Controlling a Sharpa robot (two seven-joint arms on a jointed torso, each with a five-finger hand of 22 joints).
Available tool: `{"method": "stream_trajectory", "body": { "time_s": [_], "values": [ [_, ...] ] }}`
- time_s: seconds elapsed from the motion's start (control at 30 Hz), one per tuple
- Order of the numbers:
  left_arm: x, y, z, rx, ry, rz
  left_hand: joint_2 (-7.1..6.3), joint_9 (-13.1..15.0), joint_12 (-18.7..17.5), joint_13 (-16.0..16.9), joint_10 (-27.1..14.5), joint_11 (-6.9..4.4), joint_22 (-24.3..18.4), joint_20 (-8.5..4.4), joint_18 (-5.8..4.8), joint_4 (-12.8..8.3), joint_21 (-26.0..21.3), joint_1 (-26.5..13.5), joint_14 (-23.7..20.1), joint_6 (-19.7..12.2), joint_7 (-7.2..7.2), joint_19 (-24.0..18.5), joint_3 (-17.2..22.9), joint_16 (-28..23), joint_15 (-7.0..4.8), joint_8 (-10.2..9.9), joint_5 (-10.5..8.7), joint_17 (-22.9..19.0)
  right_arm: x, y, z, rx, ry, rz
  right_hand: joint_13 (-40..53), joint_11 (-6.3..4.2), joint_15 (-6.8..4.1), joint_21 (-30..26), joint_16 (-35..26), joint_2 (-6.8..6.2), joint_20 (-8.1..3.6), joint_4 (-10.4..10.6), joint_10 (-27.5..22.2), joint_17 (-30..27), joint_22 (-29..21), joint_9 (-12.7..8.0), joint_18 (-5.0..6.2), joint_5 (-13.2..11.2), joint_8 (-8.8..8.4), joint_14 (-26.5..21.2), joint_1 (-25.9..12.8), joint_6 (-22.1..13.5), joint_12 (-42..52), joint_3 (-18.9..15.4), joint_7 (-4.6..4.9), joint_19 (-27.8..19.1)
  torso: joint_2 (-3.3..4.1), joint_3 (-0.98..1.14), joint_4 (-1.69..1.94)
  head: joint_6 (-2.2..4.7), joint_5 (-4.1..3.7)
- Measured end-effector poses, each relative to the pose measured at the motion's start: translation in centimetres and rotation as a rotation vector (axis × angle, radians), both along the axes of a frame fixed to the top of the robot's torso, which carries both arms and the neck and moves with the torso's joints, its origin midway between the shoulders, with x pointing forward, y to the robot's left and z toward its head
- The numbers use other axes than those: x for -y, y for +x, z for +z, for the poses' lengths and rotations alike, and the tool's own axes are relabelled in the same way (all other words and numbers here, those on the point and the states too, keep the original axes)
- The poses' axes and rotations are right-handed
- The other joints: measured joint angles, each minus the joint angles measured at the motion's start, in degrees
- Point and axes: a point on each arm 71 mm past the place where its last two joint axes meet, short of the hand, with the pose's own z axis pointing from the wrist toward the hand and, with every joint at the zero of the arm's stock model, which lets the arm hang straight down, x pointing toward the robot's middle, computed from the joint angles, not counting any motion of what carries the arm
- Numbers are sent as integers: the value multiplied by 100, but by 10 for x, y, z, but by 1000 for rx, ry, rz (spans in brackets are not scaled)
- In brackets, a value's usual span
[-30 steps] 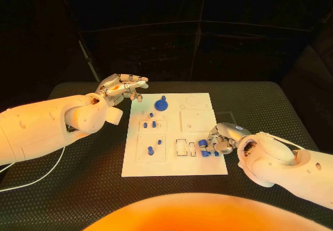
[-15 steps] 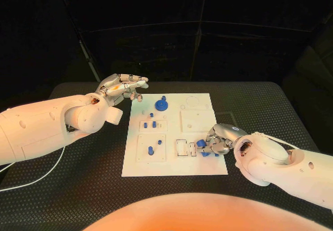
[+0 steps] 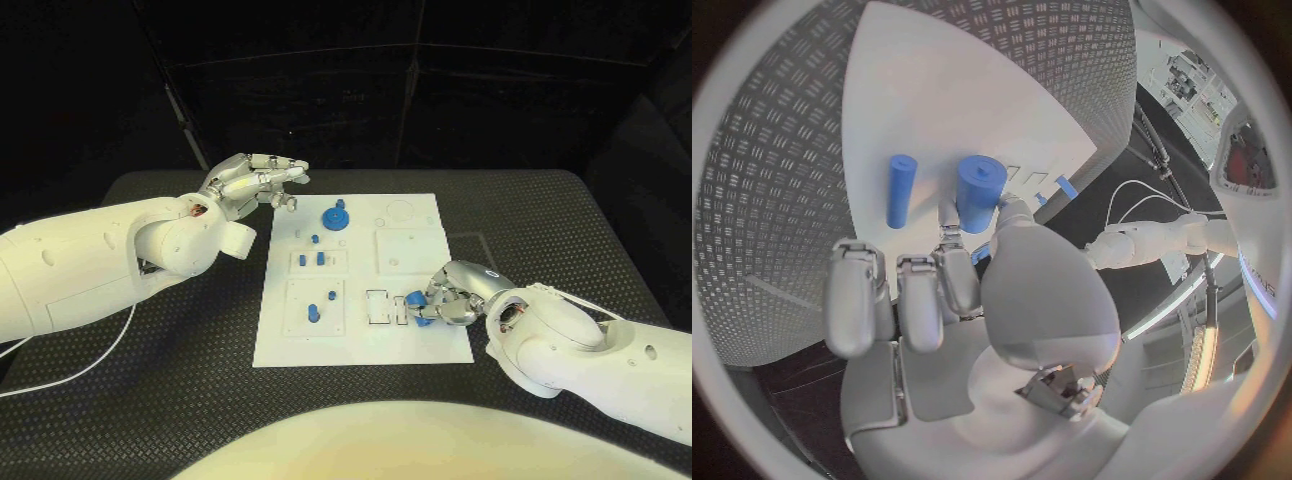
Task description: Assemble the parts on the task board
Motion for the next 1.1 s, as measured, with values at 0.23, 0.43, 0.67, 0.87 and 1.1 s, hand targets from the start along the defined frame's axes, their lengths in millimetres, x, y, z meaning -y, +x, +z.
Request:
{"method": "stream_trajectory", "body": {
  "time_s": [0.23,0.43,0.67,0.87,1.1],
  "values": [
    [1,0,-1,-2,-1,-5,0,0,0,0,0,0,0,0,0,0,0,0,0,0,0,0,0,0,0,0,0,0,-3,-1,7,33,117,-47,51,-11,-8,25,25,67,-21,-12,11,0,0,16,0,114,-7,9,68,6,0,12,-5,21,-4,-3,18,0,-9],
    [1,0,-1,-4,0,-6,0,0,0,0,0,0,-6,0,0,-17,0,0,0,0,0,0,-16,0,0,0,0,-5,-13,0,7,29,180,-47,51,-20,-8,25,25,92,-21,-12,20,0,0,19,-92,141,-19,9,93,8,0,11,-8,21,-2,-3,31,0,1],
    [3,-1,-2,-7,-1,-11,0,0,0,-1,0,0,-5,0,0,-17,0,0,0,0,0,0,-16,0,0,0,0,-5,-28,2,3,-2,209,-26,50,-20,-8,25,24,177,-24,12,20,-1,-1,57,-92,105,1,9,18,32,0,-49,9,18,7,-6,35,0,5],
    [3,-1,-2,-8,-2,-13,0,0,0,-1,0,0,-5,0,0,-17,0,0,0,0,0,0,-16,0,0,0,0,-5,-39,2,-1,-48,211,-3,67,-38,-7,25,23,275,-43,-4,37,-1,-1,139,-92,-139,15,9,-120,80,-1,-179,-40,-2,10,-8,35,0,23],
    [4,-1,-2,-9,-2,-15,0,0,-1,-1,0,0,-5,0,0,-17,0,0,0,0,0,0,-15,0,0,0,0,-5,-44,2,-5,-85,203,3,61,-51,-8,25,22,245,-43,-4,51,-1,-1,216,-92,-419,64,9,-299,123,-62,-322,-81,-1,8,-8,32,1,41]
  ]
}}
